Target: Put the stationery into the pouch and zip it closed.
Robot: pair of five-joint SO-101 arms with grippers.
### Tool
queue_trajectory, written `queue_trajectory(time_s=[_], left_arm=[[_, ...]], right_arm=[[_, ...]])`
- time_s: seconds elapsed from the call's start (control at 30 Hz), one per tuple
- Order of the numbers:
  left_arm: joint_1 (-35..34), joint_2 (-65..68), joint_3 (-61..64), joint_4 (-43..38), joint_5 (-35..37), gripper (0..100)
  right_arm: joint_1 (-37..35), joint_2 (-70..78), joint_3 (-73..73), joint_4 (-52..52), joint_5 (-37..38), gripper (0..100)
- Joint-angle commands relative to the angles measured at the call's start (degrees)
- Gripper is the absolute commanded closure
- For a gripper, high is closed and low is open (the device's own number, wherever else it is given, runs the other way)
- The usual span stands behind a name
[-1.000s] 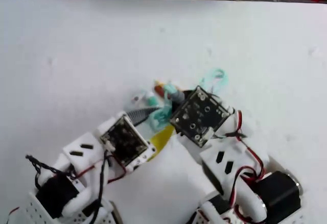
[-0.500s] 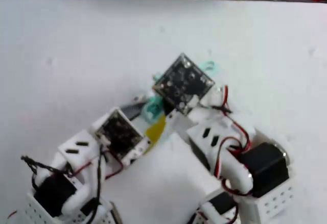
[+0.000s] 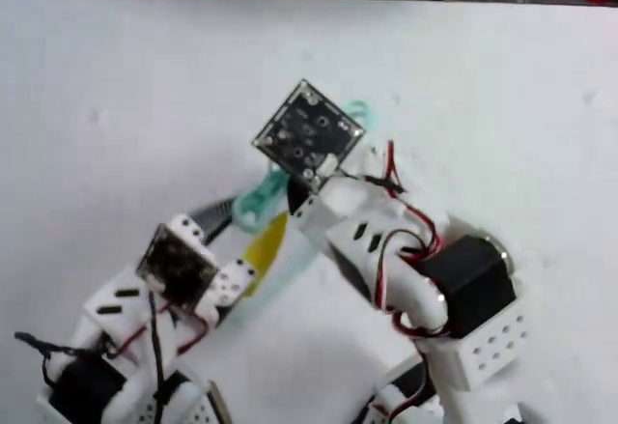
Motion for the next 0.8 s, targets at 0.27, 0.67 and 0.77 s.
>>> queue_trajectory(time_s=[0.27,0.67,0.77], left_arm=[[0.22,-11.12,4.40,-1.32,0.26,76],[0.22,-11.21,4.31,-2.55,-1.49,97],[0.92,-11.21,4.57,-2.64,-1.67,98]], right_arm=[[-2.33,0.84,-4.13,1.80,-0.62,98.1],[-8.31,0.40,-4.57,2.77,-0.18,98.1],[-7.34,0.40,-4.57,1.45,-0.09,98.1]])
